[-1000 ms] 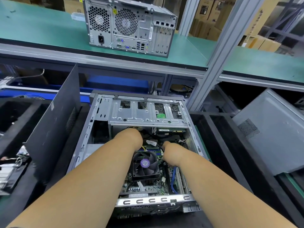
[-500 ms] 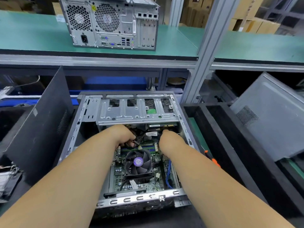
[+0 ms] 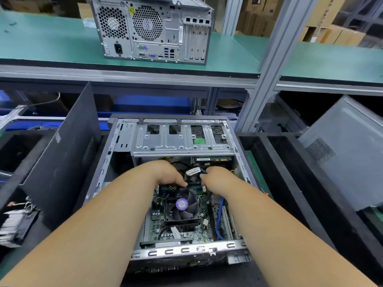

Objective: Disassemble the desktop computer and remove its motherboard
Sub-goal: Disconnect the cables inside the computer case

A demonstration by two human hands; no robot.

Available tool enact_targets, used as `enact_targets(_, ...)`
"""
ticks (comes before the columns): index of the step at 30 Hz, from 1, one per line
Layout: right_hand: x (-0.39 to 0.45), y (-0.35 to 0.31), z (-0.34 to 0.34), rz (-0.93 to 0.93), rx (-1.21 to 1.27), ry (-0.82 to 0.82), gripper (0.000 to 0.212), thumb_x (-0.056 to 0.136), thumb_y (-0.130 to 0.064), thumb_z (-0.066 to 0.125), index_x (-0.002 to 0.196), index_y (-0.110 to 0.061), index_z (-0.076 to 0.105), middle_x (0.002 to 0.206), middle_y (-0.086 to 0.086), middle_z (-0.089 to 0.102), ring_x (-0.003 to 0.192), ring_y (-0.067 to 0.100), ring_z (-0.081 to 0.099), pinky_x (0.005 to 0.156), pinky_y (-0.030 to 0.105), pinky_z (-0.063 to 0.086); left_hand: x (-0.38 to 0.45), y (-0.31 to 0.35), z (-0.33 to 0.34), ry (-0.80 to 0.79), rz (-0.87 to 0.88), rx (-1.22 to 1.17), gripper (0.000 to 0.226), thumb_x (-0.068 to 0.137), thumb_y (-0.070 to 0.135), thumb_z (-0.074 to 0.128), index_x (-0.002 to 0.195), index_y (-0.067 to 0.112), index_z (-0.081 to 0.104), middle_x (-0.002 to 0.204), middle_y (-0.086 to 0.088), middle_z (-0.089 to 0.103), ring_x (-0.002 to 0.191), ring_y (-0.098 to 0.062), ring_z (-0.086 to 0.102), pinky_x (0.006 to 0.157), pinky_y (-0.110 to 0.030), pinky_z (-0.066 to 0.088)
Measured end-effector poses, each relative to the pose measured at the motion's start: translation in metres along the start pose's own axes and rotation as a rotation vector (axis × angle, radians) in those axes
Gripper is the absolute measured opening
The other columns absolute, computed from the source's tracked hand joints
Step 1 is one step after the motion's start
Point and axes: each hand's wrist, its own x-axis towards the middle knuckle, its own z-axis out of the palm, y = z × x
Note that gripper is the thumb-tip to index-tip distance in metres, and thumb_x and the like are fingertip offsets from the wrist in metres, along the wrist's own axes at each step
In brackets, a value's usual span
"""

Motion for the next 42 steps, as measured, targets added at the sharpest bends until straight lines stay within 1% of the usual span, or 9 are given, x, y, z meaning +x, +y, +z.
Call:
enact_targets(3,-0.001,0.001,0.000,-0.107,0.122,-0.080,0.039,0.098,-0.038,0.043,0.106,-0.006,0.064,0.091,0.010,0.064,0.078,0.023,0.057,0.080,0.037,0.048,-0.008,0.000,0.001,-0.145,0.146,-0.144,0.018,0.082,0.034,0.071,0.077,0.017,0.069,0.091,-0.003,0.061,0.082,-0.016,0.053,0.075,-0.027,0.038)
enact_targets(5,-0.007,0.001,-0.001,-0.109,0.198,-0.129,0.036,0.095,-0.046,0.044,0.097,-0.014,0.061,0.071,0.001,0.062,0.060,0.016,0.049,0.063,0.032,0.043,-0.013,-0.001,-0.002,-0.209,0.242,-0.307,0.021,0.083,0.025,0.070,0.065,0.017,0.064,0.059,0.006,0.054,0.055,-0.009,0.044,0.058,-0.020,0.035)
enact_targets(7,-0.013,0.002,-0.005,-0.106,0.405,-0.186,0.032,0.092,-0.048,0.048,0.093,-0.019,0.060,0.065,-0.002,0.060,0.057,0.015,0.045,0.056,0.028,0.035,-0.015,-0.002,-0.004,-0.258,0.327,-0.400,0.029,0.085,0.021,0.068,0.057,0.019,0.065,0.049,0.012,0.051,0.044,-0.002,0.041,0.048,-0.013,0.034)
enact_targets(12,-0.025,0.002,-0.015,-0.214,0.761,-0.362,0.047,0.089,-0.037,0.043,0.114,0.000,0.057,0.096,0.026,0.051,0.070,0.021,0.042,0.054,0.029,0.028,-0.023,0.002,-0.002,-0.288,0.436,-0.419,0.034,0.071,0.052,0.067,0.070,0.020,0.077,0.068,0.007,0.066,0.059,-0.006,0.045,0.062,-0.020,0.036)
enact_targets(15,-0.027,0.001,-0.015,-0.242,0.823,-0.319,0.038,0.097,-0.042,0.040,0.109,-0.009,0.054,0.091,0.011,0.052,0.064,0.017,0.045,0.053,0.028,0.029,-0.018,0.004,0.001,-0.054,0.446,-0.257,0.031,0.070,0.056,0.068,0.063,0.026,0.074,0.078,0.001,0.073,0.075,-0.013,0.059,0.078,-0.031,0.046)
enact_targets(19,-0.024,0.003,-0.012,-0.360,0.619,-0.084,0.027,0.090,-0.042,0.063,0.108,-0.022,0.060,0.096,-0.001,0.068,0.070,0.011,0.061,0.056,0.022,0.040,-0.018,0.007,0.007,0.122,0.530,-0.145,0.015,0.077,0.040,0.074,0.068,0.029,0.070,0.058,0.014,0.063,0.055,0.003,0.053,0.057,-0.018,0.042)
enact_targets(24,-0.027,0.000,-0.018,-0.486,0.890,0.092,0.027,0.075,-0.028,0.064,0.101,-0.023,0.062,0.076,-0.003,0.062,0.051,0.005,0.050,0.049,0.021,0.039,-0.025,0.009,0.003,0.189,0.743,-0.420,0.024,0.079,0.036,0.075,0.075,0.013,0.066,0.076,-0.012,0.060,0.076,-0.014,0.057,0.081,-0.037,0.048)
enact_targets(31,-0.027,0.005,-0.033,-0.476,1.347,0.277,0.004,0.095,-0.017,0.058,0.097,-0.018,0.061,0.094,0.012,0.054,0.067,0.017,0.056,0.057,0.027,0.047,-0.024,0.007,-0.006,0.236,0.770,-1.003,0.019,0.084,0.029,0.058,0.094,0.015,0.064,0.075,0.013,0.060,0.064,-0.006,0.047,0.070,-0.023,0.039)
enact_targets(42,-0.051,0.048,-0.078,-0.550,1.733,0.294,0.011,0.096,-0.016,0.057,0.102,-0.009,0.054,0.078,0.003,0.066,0.069,0.014,0.065,0.066,0.026,0.055,-0.050,0.035,0.011,0.143,0.659,-0.997,0.044,0.085,0.051,0.053,0.094,0.011,0.070,0.079,0.002,0.060,0.068,-0.010,0.048,0.070,-0.024,0.041)
